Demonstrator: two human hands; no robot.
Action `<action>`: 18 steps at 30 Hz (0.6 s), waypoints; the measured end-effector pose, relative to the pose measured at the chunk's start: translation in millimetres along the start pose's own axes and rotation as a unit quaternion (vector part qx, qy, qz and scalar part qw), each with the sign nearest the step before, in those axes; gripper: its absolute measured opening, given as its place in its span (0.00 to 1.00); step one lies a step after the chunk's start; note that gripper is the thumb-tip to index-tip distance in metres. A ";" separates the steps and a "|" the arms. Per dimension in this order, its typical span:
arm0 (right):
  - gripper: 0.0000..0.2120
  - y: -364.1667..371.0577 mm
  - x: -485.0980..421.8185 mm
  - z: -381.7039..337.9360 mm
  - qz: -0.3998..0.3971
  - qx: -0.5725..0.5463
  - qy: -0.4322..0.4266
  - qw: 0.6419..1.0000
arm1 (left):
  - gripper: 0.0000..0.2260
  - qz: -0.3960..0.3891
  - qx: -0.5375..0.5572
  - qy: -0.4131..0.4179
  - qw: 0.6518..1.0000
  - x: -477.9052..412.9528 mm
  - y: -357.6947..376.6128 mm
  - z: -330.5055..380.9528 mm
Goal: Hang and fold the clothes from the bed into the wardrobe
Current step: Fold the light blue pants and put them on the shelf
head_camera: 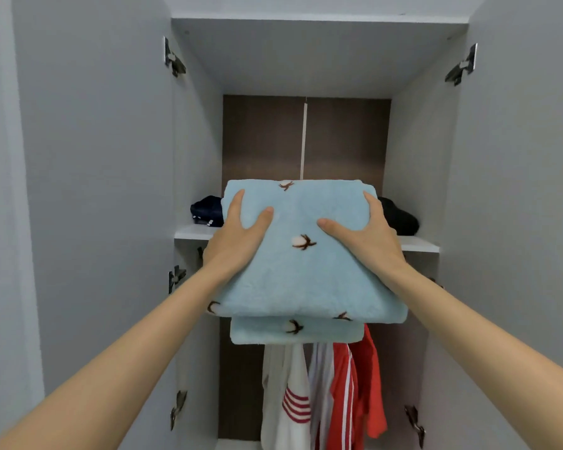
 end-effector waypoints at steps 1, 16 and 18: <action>0.46 3.1 -20.4 -2.4 0.006 0.005 -0.002 1.000 | 0.33 -0.003 0.008 0.007 1.000 -21.1 -1.7 -0.2; 0.44 39.4 -266.5 26.9 0.048 0.046 -0.019 0.998 | 0.35 -0.024 0.045 0.059 0.997 -288.6 28.7 -26.6; 0.44 42.5 -293.9 40.4 0.046 0.050 -0.014 0.998 | 0.35 -0.029 0.046 0.053 0.997 -319.2 41.5 -33.0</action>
Point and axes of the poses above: each hand's wrist, its own x-axis away from the middle knuckle, its own y-axis out of the palm, z = x × y, the point moved 2 cm from there along -x, towards the middle knuckle, and after that the axes turned 6 degrees about -z, right-handed, at the moved point
